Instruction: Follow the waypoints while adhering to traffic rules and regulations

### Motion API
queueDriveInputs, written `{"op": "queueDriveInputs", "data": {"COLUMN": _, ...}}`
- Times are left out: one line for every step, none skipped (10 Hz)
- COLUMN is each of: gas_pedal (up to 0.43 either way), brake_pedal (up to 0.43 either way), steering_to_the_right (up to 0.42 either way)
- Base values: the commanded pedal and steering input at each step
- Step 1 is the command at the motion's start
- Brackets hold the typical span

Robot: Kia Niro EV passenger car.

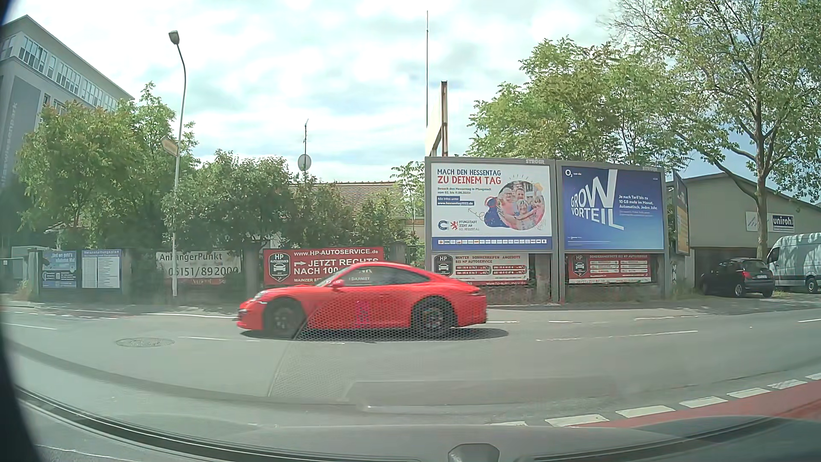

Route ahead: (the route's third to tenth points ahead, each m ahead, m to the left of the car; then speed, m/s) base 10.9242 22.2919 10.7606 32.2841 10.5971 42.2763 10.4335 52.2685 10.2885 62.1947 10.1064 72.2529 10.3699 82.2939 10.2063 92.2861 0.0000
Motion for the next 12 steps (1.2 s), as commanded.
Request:
{"op": "queueDriveInputs", "data": {"gas_pedal": 0.000, "brake_pedal": 0.177, "steering_to_the_right": -0.213}}
{"op": "queueDriveInputs", "data": {"gas_pedal": 0.000, "brake_pedal": 0.177, "steering_to_the_right": -0.213}}
{"op": "queueDriveInputs", "data": {"gas_pedal": 0.000, "brake_pedal": 0.177, "steering_to_the_right": -0.213}}
{"op": "queueDriveInputs", "data": {"gas_pedal": 0.000, "brake_pedal": 0.177, "steering_to_the_right": -0.213}}
{"op": "queueDriveInputs", "data": {"gas_pedal": 0.000, "brake_pedal": 0.177, "steering_to_the_right": -0.213}}
{"op": "queueDriveInputs", "data": {"gas_pedal": 0.000, "brake_pedal": 0.177, "steering_to_the_right": -0.213}}
{"op": "queueDriveInputs", "data": {"gas_pedal": 0.000, "brake_pedal": 0.177, "steering_to_the_right": -0.213}}
{"op": "queueDriveInputs", "data": {"gas_pedal": 0.000, "brake_pedal": 0.171, "steering_to_the_right": -0.213}}
{"op": "queueDriveInputs", "data": {"gas_pedal": 0.000, "brake_pedal": 0.177, "steering_to_the_right": -0.213}}
{"op": "queueDriveInputs", "data": {"gas_pedal": 0.000, "brake_pedal": 0.177, "steering_to_the_right": -0.213}}
{"op": "queueDriveInputs", "data": {"gas_pedal": 0.000, "brake_pedal": 0.177, "steering_to_the_right": -0.213}}
{"op": "queueDriveInputs", "data": {"gas_pedal": 0.000, "brake_pedal": 0.177, "steering_to_the_right": -0.213}}
